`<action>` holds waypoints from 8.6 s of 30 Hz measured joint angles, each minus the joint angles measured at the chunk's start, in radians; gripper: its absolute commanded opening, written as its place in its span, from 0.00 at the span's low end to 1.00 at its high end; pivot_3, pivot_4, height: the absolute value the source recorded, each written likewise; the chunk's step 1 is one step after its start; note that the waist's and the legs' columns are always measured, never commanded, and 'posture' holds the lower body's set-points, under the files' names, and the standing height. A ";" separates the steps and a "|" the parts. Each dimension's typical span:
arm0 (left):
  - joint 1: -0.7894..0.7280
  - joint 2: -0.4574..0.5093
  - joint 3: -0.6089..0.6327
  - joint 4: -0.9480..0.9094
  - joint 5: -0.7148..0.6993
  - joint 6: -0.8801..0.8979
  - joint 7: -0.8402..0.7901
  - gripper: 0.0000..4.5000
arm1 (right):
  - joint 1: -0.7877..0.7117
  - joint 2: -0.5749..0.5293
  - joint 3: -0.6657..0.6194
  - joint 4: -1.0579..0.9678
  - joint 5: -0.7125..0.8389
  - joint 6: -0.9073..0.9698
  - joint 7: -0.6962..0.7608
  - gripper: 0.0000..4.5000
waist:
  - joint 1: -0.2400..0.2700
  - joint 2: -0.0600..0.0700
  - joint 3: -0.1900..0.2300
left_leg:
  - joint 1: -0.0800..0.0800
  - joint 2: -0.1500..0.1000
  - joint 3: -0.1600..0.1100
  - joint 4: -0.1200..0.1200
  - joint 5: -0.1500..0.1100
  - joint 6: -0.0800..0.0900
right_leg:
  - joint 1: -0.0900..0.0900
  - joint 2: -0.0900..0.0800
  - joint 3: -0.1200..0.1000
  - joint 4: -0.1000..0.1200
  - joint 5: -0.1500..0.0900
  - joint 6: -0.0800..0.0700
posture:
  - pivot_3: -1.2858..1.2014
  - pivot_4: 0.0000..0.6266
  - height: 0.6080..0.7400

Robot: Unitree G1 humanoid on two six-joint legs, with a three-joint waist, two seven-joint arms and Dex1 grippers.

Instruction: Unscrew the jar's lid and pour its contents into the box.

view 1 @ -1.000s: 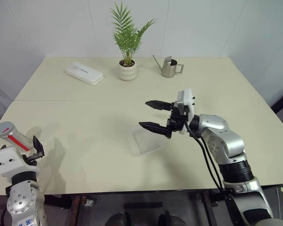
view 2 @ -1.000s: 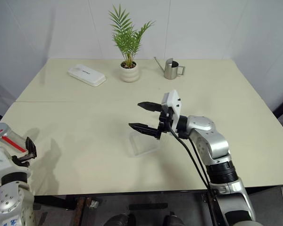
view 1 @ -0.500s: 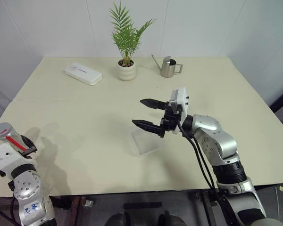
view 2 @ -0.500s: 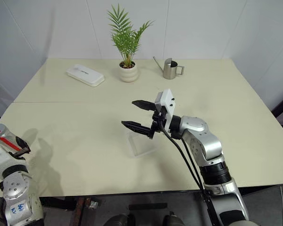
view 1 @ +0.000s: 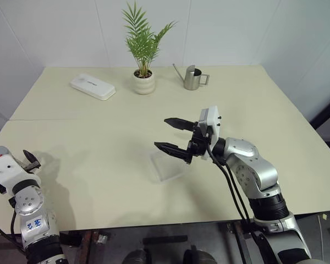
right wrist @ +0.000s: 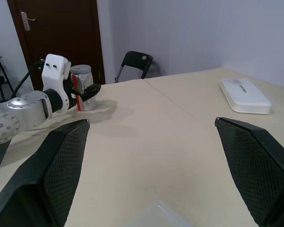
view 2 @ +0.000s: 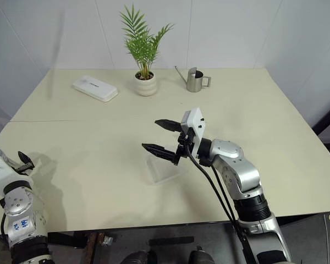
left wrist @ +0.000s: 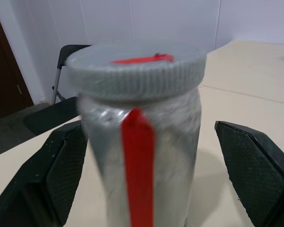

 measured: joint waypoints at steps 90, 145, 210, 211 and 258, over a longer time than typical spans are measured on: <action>-0.315 0.213 -0.654 -0.226 -0.456 0.316 -1.623 0.43 | -0.438 -0.038 0.132 0.266 -0.007 0.131 0.545 0.57 | -0.025 0.002 0.001 | 0.002 0.004 0.008 0.002 0.001 0.000 | -0.001 0.005 -0.005 0.002 -0.001 -0.006 | 0.52 0.24 1.00; -0.275 0.210 -0.589 -0.212 -0.400 0.286 -1.493 0.43 | -0.297 -0.211 -0.047 0.312 -0.090 0.056 0.257 0.99 | -0.025 0.002 0.001 | 0.002 0.003 0.009 0.004 0.001 0.002 | -0.001 0.003 -0.005 0.003 0.000 -0.005 | 0.52 0.24 1.00; -0.297 0.197 -0.608 -0.172 -0.391 0.290 -1.499 0.43 | -0.295 -0.053 0.048 0.032 0.042 0.277 0.106 0.99 | -0.024 0.003 0.002 | 0.002 0.003 0.009 0.004 0.001 0.002 | -0.001 0.002 -0.005 0.004 0.000 -0.005 | 0.52 0.24 1.00; -0.296 0.197 -0.608 -0.172 -0.391 0.289 -1.500 0.43 | -0.297 -0.051 0.056 0.032 0.033 0.275 0.103 0.99 | -0.023 0.003 0.002 | 0.002 0.003 0.009 0.004 0.001 0.002 | -0.001 0.002 -0.005 0.004 0.000 -0.005 | 0.52 0.24 1.00; -0.299 0.189 -0.618 -0.129 -0.368 0.281 -1.511 0.43 | -0.329 -0.097 0.023 0.232 -0.023 0.181 0.204 0.99 | -0.024 0.003 0.002 | 0.002 0.003 0.009 0.004 0.001 0.002 | -0.001 0.003 -0.005 0.004 0.000 -0.005 | 0.52 0.24 1.00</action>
